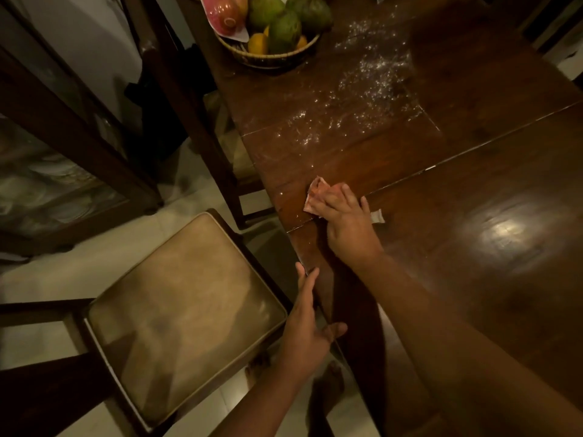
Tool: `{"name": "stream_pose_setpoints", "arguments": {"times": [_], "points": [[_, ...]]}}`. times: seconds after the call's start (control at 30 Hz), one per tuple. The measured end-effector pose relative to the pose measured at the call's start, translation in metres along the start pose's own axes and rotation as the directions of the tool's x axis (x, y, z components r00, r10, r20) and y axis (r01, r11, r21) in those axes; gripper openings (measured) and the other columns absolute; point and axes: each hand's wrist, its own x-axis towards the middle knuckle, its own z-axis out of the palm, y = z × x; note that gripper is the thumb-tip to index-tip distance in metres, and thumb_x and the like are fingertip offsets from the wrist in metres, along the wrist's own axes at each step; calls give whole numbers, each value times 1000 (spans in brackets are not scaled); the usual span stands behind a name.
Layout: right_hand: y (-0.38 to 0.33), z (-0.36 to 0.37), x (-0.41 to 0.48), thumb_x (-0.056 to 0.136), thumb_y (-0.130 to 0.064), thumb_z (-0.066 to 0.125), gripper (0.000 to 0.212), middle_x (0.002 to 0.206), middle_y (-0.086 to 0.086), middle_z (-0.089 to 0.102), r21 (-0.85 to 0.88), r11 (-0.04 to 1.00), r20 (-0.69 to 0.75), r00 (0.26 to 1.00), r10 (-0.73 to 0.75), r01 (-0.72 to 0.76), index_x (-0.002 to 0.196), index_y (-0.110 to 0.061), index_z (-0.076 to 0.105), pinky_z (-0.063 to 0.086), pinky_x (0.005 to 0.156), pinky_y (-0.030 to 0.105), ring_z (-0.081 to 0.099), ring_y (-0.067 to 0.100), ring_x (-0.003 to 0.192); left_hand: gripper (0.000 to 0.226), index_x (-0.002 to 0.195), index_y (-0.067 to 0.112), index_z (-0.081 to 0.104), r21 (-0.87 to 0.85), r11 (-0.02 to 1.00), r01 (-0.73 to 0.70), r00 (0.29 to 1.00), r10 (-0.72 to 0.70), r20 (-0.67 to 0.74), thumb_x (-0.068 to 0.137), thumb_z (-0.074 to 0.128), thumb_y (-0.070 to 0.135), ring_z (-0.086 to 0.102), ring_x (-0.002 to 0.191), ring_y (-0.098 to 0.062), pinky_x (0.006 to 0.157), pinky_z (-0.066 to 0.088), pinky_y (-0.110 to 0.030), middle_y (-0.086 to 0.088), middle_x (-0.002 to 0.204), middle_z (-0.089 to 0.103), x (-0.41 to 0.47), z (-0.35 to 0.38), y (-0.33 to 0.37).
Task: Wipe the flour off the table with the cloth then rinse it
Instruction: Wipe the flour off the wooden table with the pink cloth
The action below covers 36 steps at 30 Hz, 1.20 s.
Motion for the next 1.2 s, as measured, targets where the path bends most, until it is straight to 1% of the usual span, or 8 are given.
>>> {"name": "stream_pose_setpoints", "arguments": {"times": [0.17, 0.37, 0.53, 0.63, 0.73, 0.93, 1.1, 1.2], "points": [[9, -8, -3, 97, -5, 38, 67, 165, -13, 20, -75, 967, 218, 951, -221, 242, 153, -41, 31, 1, 122, 56, -3, 23, 155, 110, 150, 54, 8, 50, 999, -12, 1000, 12, 14, 78, 80, 10, 8, 150, -3, 118, 30, -47, 36, 156, -14, 0, -2, 3], [-3, 3, 11, 97, -6, 38, 65, 163, -11, 27, -92, 993, 64, 995, -70, 76, 151, -43, 36, -1, 121, 57, 0, 30, 155, 110, 150, 51, 2, 97, 995, -26, 998, 21, 55, 80, 80, 20, 0, 148, 1, 121, 26, -42, 40, 151, -23, -2, -5, 9], [17, -9, -6, 100, -5, 35, 65, 164, -15, 20, -103, 944, 274, 921, -277, 315, 152, -44, 29, 2, 122, 49, -2, 24, 155, 107, 154, 45, 2, 139, 990, -18, 997, 7, 79, 80, 78, 27, 3, 148, 2, 121, 26, -41, 36, 154, -21, -2, -8, 9], [18, -6, 8, 101, -6, 37, 65, 164, -15, 24, -108, 979, 151, 976, -158, 176, 150, -47, 29, 4, 123, 57, 2, 29, 155, 105, 151, 50, 3, 110, 994, -21, 995, 10, 95, 73, 73, 57, 9, 149, -3, 119, 26, -35, 26, 160, -14, -2, -11, 10], [-15, 15, 10, 95, -4, 42, 63, 162, -14, 30, -29, 1000, -28, 1000, -5, 4, 146, -42, 46, 7, 122, 60, 7, 31, 154, 106, 153, 47, 0, 169, 985, -48, 995, 32, 91, 79, 77, 45, 8, 148, 1, 116, 23, -20, 20, 162, -14, -2, -11, 8], [5, 12, -31, 94, -16, 38, 49, 157, -13, 39, 66, 869, 213, 843, -493, 491, 135, -34, 59, 17, 122, 52, 16, 20, 154, 101, 155, 36, -3, 244, 965, -93, 990, 65, 121, 85, 71, 40, -4, 144, 5, 119, 18, -22, 22, 154, -29, -2, -13, 11], [26, -11, -18, 95, 10, 43, 63, 160, -12, 34, 306, 952, -188, 981, 43, 17, 144, -29, 51, 27, 123, 42, 27, 4, 149, 100, 148, 49, -9, 274, 956, -106, 987, 69, 144, 86, 69, 44, -3, 140, 4, 111, 23, -19, 27, 148, -38, -4, -18, 15], [6, -19, -3, 101, -7, 50, 52, 146, 7, 55, 646, 758, -277, 899, 339, -87, 142, -38, 53, 61, 83, 42, 71, 11, 98, 98, 141, 58, -9, 233, 969, -85, 987, 49, 154, 86, 70, 40, 1, 136, 4, 98, 22, 0, 24, 152, -35, -6, -19, 17]]}}
